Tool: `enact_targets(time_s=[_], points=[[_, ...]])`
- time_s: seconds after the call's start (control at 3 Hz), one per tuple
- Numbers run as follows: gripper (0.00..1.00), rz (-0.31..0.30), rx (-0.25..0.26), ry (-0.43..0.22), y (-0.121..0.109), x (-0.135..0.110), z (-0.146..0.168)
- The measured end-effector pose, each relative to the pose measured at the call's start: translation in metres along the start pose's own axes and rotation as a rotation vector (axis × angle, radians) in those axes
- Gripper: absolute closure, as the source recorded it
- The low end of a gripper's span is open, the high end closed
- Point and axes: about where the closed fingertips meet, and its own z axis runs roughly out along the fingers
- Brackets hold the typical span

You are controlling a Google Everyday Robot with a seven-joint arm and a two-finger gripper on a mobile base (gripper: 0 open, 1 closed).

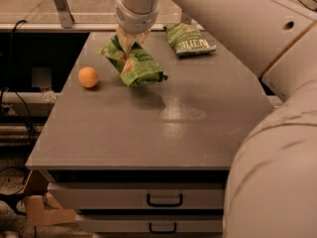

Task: Move green rice chip bag near orange

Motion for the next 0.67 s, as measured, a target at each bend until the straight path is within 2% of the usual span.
enact_targets(time_s=[0.67], points=[[1.0,-0.056,-0.047,0.025,0.0224,-0.0187,0.0186]])
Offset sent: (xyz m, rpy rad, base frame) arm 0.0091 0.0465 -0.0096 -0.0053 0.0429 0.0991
